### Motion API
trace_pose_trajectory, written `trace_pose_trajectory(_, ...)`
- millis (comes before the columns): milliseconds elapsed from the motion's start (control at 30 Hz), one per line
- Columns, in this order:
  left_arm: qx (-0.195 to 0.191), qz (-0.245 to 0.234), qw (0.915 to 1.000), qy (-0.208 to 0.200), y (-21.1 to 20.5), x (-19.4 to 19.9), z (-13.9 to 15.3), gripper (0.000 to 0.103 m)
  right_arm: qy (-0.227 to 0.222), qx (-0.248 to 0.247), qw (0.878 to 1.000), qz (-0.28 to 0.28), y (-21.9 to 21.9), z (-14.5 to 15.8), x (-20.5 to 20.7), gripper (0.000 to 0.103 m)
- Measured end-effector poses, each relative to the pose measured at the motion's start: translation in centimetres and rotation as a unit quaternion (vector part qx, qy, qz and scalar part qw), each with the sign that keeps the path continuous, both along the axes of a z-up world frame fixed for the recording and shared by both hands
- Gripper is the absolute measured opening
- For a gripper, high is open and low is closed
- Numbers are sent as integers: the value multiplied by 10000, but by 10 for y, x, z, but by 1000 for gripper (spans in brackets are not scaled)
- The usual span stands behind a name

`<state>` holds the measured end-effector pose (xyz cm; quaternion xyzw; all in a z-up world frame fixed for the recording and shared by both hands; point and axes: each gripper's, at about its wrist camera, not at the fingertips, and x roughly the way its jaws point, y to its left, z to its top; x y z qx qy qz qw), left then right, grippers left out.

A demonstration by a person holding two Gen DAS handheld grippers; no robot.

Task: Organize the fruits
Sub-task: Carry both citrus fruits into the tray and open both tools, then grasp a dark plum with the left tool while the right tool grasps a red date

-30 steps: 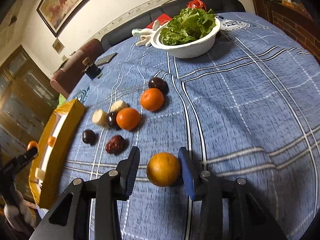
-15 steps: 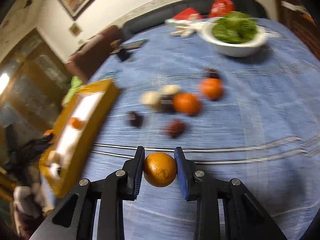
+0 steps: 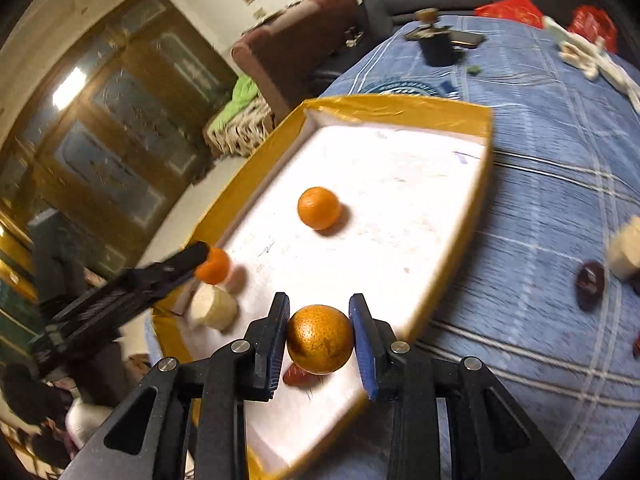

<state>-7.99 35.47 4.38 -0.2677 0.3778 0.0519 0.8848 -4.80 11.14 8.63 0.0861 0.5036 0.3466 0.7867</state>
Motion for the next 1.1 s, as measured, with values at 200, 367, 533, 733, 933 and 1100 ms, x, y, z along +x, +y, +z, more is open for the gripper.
trace_pose_trajectory(200, -86, -29, 9998, -182, 6, -10, 12, 70, -97, 7, 10000, -1, 21, 1, 5, 56)
trace_pose_trajectory(367, -77, -80, 9997, -227, 2, -14, 20, 70, -338, 123, 9992, -186, 0, 19, 0, 56)
trace_pose_trajectory(533, -14, -270, 9992, -290, -15, -16, 29, 71, -517, 216, 9955, -759, -68, 34, -4, 56)
trace_pose_trajectory(733, 166, -730, 9967, -314, -57, -12, 35, 74, -554, -10, 9810, -1857, -178, 31, -11, 60)
trace_pose_trajectory(933, 354, -1435, 9889, -150, -123, 1, 31, 74, -314, -482, 9718, -2286, -223, 0, -10, 60)
trace_pose_trajectory(1100, 621, -1950, 9788, 14, -174, 10, 25, 74, -383, -879, 9694, -2259, -216, -18, -3, 59)
